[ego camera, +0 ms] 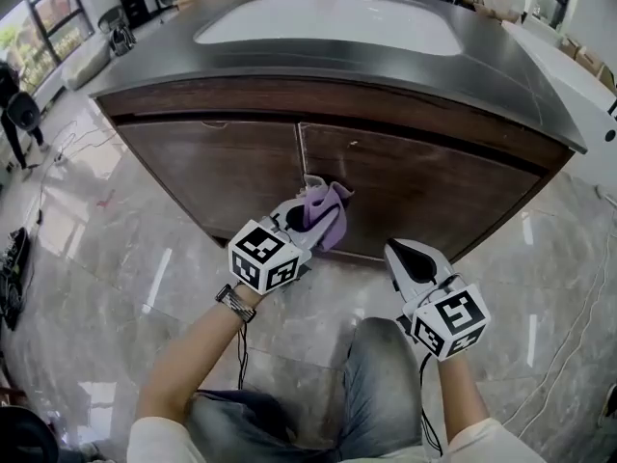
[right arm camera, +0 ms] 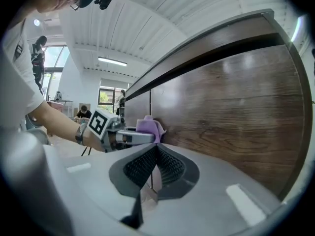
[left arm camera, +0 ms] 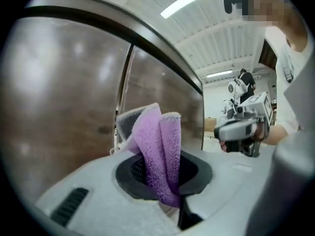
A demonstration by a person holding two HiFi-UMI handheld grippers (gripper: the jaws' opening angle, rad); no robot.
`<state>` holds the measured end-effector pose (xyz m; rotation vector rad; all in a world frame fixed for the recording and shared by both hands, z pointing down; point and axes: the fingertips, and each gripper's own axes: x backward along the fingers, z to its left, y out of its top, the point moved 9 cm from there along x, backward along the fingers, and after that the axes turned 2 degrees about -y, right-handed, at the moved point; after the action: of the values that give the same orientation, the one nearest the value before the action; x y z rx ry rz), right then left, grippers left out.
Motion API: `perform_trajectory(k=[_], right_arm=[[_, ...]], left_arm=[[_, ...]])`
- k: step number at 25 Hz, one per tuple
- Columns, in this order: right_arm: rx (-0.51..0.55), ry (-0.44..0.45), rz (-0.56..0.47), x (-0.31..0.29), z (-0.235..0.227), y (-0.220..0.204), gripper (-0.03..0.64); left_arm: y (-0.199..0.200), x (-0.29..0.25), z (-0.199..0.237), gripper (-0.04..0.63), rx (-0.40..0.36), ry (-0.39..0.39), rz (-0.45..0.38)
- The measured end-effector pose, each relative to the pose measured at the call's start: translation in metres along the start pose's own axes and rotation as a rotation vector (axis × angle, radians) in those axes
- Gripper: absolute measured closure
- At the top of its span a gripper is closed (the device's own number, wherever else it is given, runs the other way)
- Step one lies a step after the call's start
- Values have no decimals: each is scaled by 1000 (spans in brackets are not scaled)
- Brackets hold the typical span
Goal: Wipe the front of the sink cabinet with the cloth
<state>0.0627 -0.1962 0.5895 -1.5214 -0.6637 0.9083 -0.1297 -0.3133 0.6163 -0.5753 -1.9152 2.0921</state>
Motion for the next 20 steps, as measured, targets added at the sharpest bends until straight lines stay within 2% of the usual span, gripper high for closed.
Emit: perform_trajectory(k=[6,11,15,20], right_arm=[[5,-8,-45,9,-3,23,609],[4,-42,-74,26,-14,30,609],[-5,-74,-71,37,-21,23,609],[4,-86,-49,49,-25,13,609]], left_arm=[[86,0,-17,549,-50,-61,-87],[117,-11,-30,552,-72,-133,-130],[100,-31,-40,552,-83,-197,-113],[31,-44,-33,552,-62,-239,-15]])
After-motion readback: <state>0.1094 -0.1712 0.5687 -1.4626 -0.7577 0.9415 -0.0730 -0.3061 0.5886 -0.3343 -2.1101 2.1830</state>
